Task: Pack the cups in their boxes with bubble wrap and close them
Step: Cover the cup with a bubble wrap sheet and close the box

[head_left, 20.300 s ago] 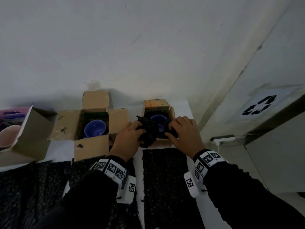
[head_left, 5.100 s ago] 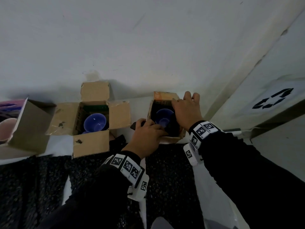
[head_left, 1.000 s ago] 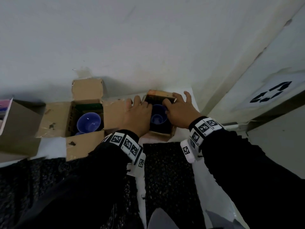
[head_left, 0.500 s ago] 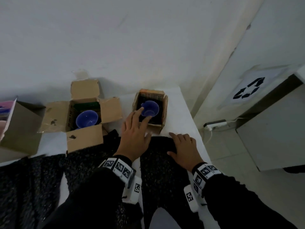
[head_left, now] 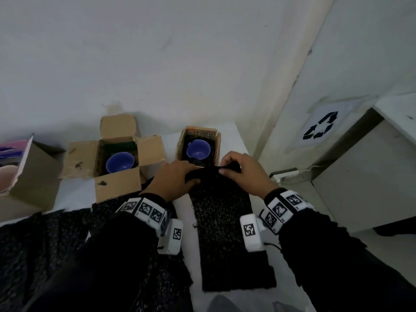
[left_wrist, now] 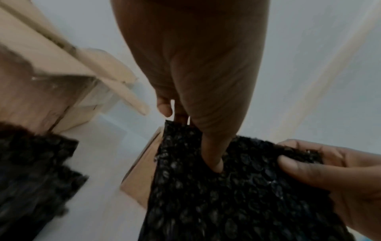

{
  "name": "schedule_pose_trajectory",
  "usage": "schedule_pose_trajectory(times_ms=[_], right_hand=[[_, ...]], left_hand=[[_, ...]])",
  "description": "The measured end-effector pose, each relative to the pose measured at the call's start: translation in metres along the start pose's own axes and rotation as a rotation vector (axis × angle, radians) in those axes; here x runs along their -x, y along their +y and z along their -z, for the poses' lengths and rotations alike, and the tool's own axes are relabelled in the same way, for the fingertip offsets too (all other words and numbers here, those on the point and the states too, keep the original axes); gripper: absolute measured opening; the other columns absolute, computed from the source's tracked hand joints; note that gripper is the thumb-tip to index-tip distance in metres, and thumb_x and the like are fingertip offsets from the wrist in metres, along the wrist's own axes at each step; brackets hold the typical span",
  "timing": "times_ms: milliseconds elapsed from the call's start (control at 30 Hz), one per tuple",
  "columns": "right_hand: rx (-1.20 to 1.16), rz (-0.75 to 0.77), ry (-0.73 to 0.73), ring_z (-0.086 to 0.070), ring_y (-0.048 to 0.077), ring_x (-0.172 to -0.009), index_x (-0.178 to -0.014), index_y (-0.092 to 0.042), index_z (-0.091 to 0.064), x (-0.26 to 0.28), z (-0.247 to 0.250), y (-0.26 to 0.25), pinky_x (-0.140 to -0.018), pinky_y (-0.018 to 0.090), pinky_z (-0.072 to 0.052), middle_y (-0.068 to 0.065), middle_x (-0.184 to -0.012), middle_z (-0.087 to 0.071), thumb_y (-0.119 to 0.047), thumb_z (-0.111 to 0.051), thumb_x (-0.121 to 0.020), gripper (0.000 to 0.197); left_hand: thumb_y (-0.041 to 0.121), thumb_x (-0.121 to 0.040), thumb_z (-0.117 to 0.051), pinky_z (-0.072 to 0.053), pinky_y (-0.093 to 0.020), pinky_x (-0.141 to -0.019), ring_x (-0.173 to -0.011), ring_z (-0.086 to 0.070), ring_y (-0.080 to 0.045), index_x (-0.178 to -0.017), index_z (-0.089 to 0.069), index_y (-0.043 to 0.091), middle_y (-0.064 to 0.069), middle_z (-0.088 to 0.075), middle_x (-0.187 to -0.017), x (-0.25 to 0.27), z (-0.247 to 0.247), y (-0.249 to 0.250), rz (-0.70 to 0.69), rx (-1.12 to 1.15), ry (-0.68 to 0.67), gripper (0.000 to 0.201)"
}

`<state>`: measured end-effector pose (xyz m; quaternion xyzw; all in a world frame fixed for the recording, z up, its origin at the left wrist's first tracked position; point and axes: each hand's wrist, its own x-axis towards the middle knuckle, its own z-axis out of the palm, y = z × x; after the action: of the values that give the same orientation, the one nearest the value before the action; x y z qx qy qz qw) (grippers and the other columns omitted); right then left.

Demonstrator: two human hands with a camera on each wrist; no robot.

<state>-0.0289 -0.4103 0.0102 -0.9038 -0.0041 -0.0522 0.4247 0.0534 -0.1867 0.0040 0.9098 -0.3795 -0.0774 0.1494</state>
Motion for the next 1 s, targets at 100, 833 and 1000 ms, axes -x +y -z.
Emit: schedule_pose_trajectory(times_ms=[100,833,1000], right_hand=[[0.18,-0.034,-0.008,-0.057,0.015,-0.081,-0.085,-0.024,-0.066,-0.015,0.017,-0.016,-0.072,0.029,-0.044,-0.003,-0.085,-0.058,-0.024,-0.075,-0.081,0.01],[0.187,0.482,0.481,-0.054,0.024,-0.099,-0.099,-0.003,-0.054,-0.08,0.033,-0.065,-0.08,0.029,-0.047,0.01,-0.112,-0.056,0.001,-0.058,-0.085,0.015],[0.294,0.287,0.124,-0.054,0.023,-0.082,-0.098,-0.015,-0.053,-0.053,-0.014,-0.004,-0.066,0.04,-0.049,0.001,-0.104,-0.051,-0.013,-0.056,-0.086,0.013]], left_hand=[[0.035,-0.091,-0.063,-0.051,-0.039,-0.079,-0.092,-0.063,-0.024,-0.11,-0.066,0.021,-0.004,-0.069,-0.1,-0.004,0.029,-0.006,0.106,0.084,-0.055,0.024],[0.008,-0.088,-0.058,-0.048,-0.025,-0.089,-0.113,-0.055,-0.018,-0.101,-0.059,0.006,-0.005,-0.047,-0.14,-0.04,0.069,-0.019,-0.17,0.152,0.69,0.013],[0.019,-0.084,-0.057,-0.051,-0.036,-0.074,-0.088,-0.059,-0.029,-0.093,-0.061,0.014,-0.007,-0.056,-0.112,-0.023,-0.003,-0.043,-0.081,-0.014,0.391,0.011]])
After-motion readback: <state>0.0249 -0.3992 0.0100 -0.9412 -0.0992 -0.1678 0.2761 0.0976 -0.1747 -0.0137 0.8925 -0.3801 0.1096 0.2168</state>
